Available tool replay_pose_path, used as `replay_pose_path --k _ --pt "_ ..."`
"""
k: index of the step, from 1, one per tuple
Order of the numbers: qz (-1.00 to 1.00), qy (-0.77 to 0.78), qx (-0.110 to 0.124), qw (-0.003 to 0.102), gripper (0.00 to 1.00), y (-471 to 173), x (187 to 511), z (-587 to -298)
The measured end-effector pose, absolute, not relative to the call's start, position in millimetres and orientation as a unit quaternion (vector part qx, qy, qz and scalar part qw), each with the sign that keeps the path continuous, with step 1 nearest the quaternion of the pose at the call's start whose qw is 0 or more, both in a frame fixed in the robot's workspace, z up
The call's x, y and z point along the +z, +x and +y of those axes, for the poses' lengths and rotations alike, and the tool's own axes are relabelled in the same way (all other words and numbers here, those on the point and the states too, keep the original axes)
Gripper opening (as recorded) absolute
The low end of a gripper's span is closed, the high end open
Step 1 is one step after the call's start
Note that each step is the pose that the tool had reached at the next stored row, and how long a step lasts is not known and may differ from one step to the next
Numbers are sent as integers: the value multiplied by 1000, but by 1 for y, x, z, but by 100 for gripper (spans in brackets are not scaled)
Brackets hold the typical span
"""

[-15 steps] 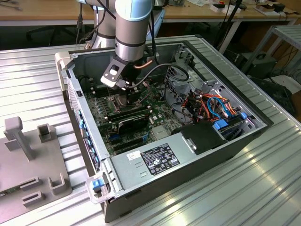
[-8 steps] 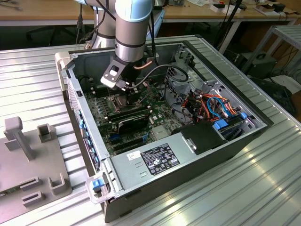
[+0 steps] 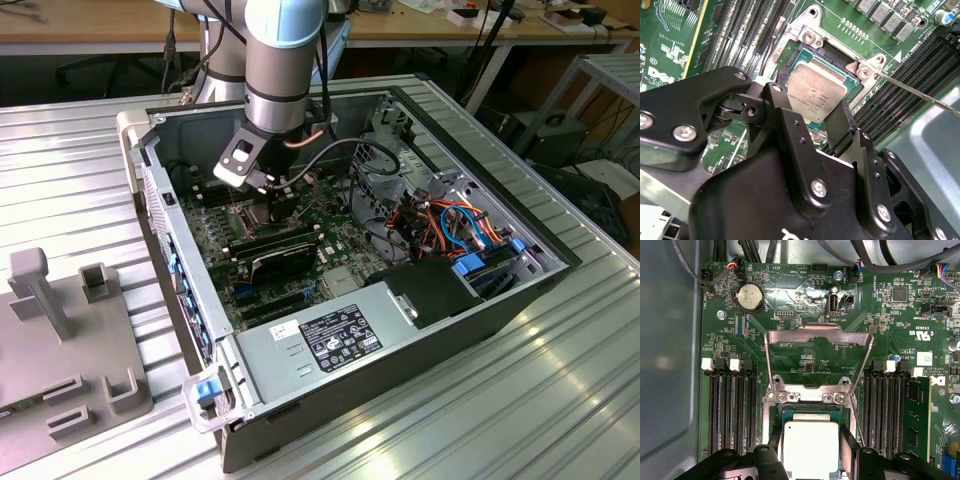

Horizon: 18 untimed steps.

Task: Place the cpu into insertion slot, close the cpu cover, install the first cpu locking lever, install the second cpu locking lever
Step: 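Place the cpu into insertion slot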

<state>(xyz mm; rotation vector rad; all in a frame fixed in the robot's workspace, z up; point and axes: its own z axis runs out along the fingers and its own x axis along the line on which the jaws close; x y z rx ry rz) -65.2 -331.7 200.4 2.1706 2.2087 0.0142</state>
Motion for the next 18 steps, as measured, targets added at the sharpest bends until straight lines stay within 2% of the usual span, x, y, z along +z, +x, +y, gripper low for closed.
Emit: replay_pose_path --k 18 --pt "710 703 4 22 55 -64 199 -332"
